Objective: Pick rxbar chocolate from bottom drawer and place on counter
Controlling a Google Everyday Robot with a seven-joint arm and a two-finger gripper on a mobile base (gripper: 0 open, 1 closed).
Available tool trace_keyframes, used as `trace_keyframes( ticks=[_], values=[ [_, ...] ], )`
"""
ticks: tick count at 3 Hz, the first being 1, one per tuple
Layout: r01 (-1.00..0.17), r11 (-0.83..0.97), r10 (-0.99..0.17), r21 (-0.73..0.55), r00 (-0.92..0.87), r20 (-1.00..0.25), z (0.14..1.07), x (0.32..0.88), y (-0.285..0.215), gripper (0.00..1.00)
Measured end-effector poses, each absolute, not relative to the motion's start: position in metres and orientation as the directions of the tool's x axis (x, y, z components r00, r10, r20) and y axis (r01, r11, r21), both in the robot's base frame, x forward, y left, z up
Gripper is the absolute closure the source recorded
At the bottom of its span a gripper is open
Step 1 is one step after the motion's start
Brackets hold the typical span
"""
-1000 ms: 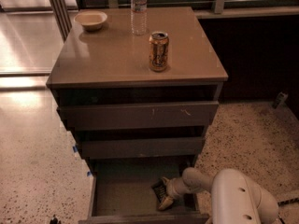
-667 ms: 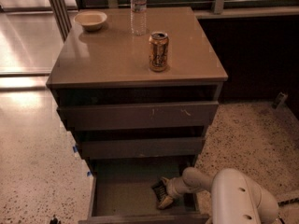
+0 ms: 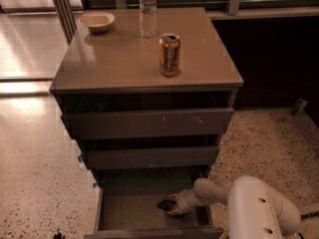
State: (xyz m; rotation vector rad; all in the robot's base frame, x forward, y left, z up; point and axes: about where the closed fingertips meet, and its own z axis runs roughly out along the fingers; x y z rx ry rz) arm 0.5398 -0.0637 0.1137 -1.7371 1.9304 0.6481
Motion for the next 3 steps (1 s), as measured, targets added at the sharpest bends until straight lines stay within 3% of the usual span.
trace_keyframes(
  ticks=[3],
  values=[
    [-1.000,0.007,-0.786,-0.014,0.003,-0.618,0.146,0.523,-0.052,1.00]
  ],
)
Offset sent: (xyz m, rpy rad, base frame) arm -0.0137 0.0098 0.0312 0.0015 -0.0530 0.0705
